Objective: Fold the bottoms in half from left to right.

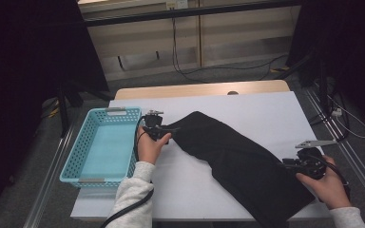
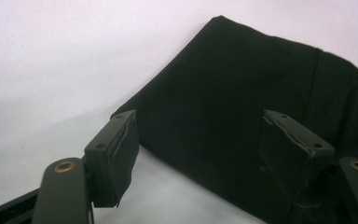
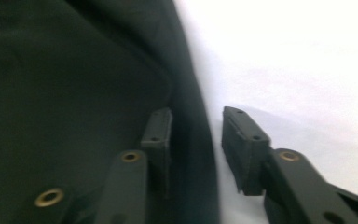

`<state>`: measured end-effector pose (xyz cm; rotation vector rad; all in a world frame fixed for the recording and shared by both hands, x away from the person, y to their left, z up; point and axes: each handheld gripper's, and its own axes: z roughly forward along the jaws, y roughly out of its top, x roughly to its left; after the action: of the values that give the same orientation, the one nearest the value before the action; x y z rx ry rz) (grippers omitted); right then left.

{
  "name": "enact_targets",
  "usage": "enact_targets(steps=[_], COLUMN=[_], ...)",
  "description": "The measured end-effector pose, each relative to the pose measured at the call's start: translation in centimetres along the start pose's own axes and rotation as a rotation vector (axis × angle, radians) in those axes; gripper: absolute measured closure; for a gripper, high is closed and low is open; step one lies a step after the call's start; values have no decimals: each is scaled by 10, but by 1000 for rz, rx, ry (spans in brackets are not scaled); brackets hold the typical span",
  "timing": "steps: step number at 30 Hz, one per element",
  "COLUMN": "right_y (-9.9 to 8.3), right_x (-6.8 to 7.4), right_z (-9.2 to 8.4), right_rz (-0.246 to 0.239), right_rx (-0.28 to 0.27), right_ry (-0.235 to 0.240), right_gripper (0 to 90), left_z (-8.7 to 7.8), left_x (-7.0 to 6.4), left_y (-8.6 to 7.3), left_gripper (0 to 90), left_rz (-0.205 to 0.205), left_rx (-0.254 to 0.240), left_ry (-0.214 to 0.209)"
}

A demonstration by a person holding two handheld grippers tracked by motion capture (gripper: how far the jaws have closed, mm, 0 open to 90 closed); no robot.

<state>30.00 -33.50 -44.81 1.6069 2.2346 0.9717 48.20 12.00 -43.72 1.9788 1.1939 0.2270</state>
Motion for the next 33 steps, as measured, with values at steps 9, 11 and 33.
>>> enact_targets(steps=[9,11,33], right_y=[1,2,15], right_x=[7,6,-30], right_z=[4,5,1], right_rz=[19,29,-15], right_rx=[26,27,22], right_ry=[48,60,-25], right_gripper=[860,869,875], left_z=[4,5,7], left_x=[2,3,9], left_y=[-2,-3,-7], left_gripper=[212,207,220], left_rz=[-3,-4,-5], left_rx=[4,2,-1], left_ry=[31,24,53])
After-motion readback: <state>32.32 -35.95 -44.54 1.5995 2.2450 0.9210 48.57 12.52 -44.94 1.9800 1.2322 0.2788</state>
